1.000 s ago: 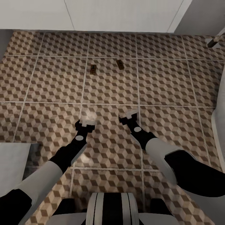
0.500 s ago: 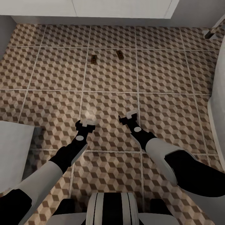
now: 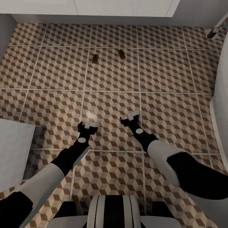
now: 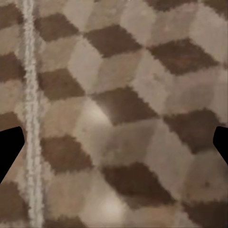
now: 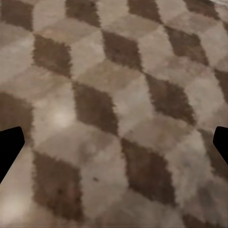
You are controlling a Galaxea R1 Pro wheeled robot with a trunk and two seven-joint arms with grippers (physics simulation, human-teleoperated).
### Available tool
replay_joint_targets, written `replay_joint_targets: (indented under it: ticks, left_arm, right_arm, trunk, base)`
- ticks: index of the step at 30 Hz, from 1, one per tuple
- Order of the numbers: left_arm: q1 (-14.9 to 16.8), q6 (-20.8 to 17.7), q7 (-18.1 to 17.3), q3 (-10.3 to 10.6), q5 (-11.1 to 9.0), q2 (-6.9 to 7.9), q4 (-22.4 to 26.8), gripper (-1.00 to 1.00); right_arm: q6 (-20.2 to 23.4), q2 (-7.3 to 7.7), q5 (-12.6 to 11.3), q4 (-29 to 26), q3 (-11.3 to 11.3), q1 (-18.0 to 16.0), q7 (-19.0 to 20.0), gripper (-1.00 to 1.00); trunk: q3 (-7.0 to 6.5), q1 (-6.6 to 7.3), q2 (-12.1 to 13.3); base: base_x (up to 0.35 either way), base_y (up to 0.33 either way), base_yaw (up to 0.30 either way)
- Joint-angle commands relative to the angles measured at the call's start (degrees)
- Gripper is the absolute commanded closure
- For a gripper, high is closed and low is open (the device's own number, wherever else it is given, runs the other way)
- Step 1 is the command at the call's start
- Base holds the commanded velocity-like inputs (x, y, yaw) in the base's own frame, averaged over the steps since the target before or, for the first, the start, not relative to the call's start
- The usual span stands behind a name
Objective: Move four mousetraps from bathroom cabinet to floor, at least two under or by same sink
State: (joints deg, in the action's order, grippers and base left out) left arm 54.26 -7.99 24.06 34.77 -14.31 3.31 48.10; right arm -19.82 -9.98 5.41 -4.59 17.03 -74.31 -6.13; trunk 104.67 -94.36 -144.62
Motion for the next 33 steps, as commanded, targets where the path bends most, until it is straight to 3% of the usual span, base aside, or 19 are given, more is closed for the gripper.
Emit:
replay_joint_targets:
  ticks: [1, 33]
  left_arm:
    - [0.06, -0.27, 0.54, 0.41, -0.39, 0.07, 0.13, -1.0]
    - [0.06, -3.75, 0.59, 0.48, -0.4, -0.76, 1.25, -1.0]
  right_arm:
    - [-0.06, -0.02, 0.57, 0.09, 0.2, -0.04, -0.57, -1.0]
    - [0.22, -0.02, 0.57, 0.1, 0.13, -0.04, -0.7, -1.0]
  trunk:
    - [0.03, 0.01, -0.01]
    - [0.03, 0.01, -0.01]
  base:
    - [-0.003, 0.0, 0.0]
    - [0.0, 0.0, 0.0]
